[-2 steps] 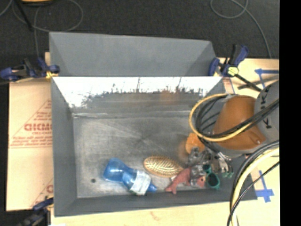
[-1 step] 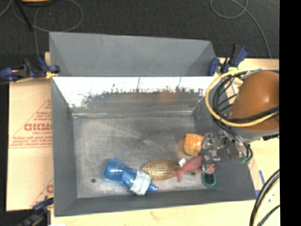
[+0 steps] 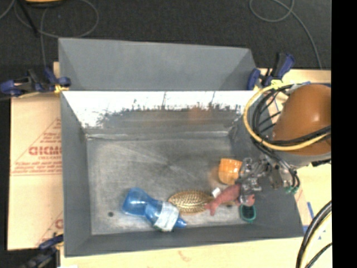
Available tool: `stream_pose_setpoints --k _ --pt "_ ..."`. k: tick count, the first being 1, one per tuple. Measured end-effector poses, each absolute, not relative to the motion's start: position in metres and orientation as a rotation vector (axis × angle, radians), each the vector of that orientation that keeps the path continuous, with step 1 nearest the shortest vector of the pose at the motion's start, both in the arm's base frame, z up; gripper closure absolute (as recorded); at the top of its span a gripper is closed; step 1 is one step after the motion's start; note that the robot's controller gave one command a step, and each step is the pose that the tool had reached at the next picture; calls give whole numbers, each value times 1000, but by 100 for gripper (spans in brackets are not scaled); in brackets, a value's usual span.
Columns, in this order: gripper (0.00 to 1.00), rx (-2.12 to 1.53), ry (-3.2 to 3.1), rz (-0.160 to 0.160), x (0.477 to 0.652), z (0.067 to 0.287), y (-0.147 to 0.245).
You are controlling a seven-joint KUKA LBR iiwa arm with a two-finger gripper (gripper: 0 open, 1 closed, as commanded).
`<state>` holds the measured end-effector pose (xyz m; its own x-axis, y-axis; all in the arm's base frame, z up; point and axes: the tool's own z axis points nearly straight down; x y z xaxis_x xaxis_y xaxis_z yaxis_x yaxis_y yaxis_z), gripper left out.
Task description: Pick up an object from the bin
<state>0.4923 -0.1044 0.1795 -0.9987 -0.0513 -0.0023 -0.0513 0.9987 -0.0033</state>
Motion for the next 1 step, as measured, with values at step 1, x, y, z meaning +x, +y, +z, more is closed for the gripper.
stream_pose_setpoints --k 1 --pt "100 -87 3137 -5 502 227 -106"
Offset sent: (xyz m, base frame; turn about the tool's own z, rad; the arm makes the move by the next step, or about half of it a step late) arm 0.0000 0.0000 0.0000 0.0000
